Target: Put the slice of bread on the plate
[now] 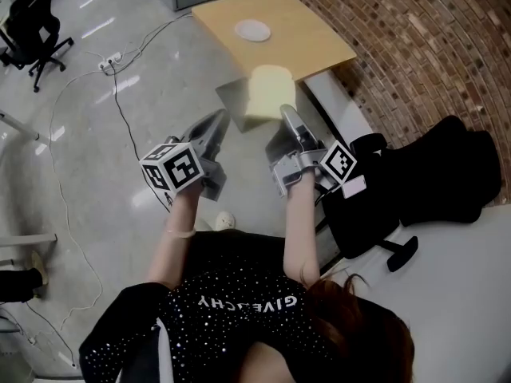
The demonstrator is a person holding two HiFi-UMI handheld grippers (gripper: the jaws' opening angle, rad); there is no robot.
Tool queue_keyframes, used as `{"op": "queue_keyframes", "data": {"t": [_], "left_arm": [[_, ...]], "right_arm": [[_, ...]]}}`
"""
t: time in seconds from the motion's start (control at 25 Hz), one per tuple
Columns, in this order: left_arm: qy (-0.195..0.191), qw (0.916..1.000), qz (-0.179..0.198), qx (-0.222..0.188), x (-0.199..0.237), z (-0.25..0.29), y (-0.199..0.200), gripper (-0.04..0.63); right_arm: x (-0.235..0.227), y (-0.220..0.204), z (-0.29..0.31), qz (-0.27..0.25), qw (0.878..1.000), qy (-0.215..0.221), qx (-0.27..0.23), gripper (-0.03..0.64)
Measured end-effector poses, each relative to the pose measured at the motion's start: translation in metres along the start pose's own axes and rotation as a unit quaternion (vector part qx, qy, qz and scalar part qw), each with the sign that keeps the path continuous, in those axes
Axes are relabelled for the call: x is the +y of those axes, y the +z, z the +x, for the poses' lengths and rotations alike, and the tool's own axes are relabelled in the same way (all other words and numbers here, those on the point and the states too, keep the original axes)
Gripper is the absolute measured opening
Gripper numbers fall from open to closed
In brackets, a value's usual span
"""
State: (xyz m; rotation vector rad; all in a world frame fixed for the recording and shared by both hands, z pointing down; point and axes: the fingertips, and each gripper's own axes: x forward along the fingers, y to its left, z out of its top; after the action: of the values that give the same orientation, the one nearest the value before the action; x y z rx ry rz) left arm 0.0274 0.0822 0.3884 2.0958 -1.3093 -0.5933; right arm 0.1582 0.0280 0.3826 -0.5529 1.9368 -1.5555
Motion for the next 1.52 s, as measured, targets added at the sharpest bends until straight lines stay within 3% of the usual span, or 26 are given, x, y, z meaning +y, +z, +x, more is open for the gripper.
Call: {"op": "queue_keyframes", "data": {"t": [0.88,1.52], "left_arm": [[0.019,0.9994,-0.023,0.015,0.035,0.055,-0.002,0.009],[0.025,0.9993,-0.024,0.012,0.097,0.132,0.051,0.011]], "right_arm": [[-0.04,0.041,0.016,0.02,0.999,-0.031,-0.012,0.089],[-0.069,0.081,0.119,0.03,0.999,-0.035,0.006,0.089]]}}
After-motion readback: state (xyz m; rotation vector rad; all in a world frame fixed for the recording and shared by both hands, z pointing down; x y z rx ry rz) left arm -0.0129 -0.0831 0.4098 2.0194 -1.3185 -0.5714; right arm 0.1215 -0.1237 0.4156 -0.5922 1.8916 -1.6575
